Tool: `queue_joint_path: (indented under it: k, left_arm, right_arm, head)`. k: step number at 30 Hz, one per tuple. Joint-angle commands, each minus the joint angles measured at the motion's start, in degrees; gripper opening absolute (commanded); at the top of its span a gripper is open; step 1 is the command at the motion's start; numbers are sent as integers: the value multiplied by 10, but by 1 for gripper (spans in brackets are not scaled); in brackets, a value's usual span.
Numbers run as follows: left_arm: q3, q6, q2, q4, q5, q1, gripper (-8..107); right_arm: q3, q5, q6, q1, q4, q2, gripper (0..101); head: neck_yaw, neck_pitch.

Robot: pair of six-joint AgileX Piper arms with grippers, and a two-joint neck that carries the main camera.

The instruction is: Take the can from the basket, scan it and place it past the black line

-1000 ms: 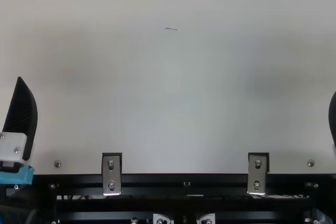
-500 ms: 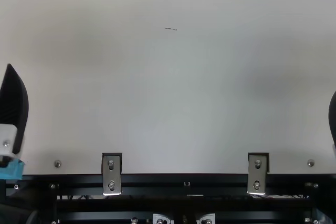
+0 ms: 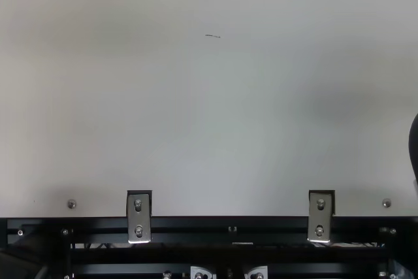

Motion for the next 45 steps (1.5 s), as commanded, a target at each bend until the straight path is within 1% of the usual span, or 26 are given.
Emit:
queue_joint_path:
  k: [1, 7, 10, 13, 17, 21, 23, 24, 26, 28, 35, 39, 45]
  left_arm:
    - [-6, -24, 1, 28, 7, -13, 90]
    - [-20, -85, 4, 97, 37, -60, 90]
    - [-36, -119, 8, 133, 61, -91, 90]
    - [-56, -154, 10, 176, 96, -134, 90]
    - [-87, -199, 6, 240, 165, -212, 90]
    - [-115, -245, -8, 323, 268, -328, 90]
    - [-113, -243, -9, 328, 268, -331, 90]
    - [-116, -241, -10, 302, 233, -282, 90]
    - [-116, -244, -10, 317, 255, -312, 90]
    - [-116, -244, -10, 329, 266, -328, 90]
    - [-118, -234, -12, 321, 265, -323, 90]
    - [-116, -228, -6, 298, 235, -297, 90]
    - [-119, -242, 29, 231, 181, -235, 90]
  right_arm:
    - [0, 0, 0, 0, 0, 0, 101]
    - [0, 0, 0, 0, 0, 0, 101]
    - [0, 0, 0, 0, 0, 0, 101]
    - [0, 0, 0, 0, 0, 0, 101]
    - [0, 0, 0, 0, 0, 0, 101]
    - [0, 0, 0, 0, 0, 0, 101]
    - [0, 0, 0, 0, 0, 0, 101]
    - [0, 0, 0, 0, 0, 0, 101]
    - [0, 0, 0, 0, 0, 0, 101]
    - [0, 0, 0, 0, 0, 0, 101]
    - [0, 0, 0, 0, 0, 0, 101]
    - [0, 0, 0, 0, 0, 0, 101]
    - [0, 0, 0, 0, 0, 0, 101]
  head:
    - [21, -34]
    - [21, -34]
    - [21, -34]
    - [21, -34]
    - [21, -34]
    - [21, -34]
    - [21, -34]
    - [21, -34]
    - [21, -34]
    - [21, -34]
    - [21, -34]
    - [21, -34]
    - [21, -34]
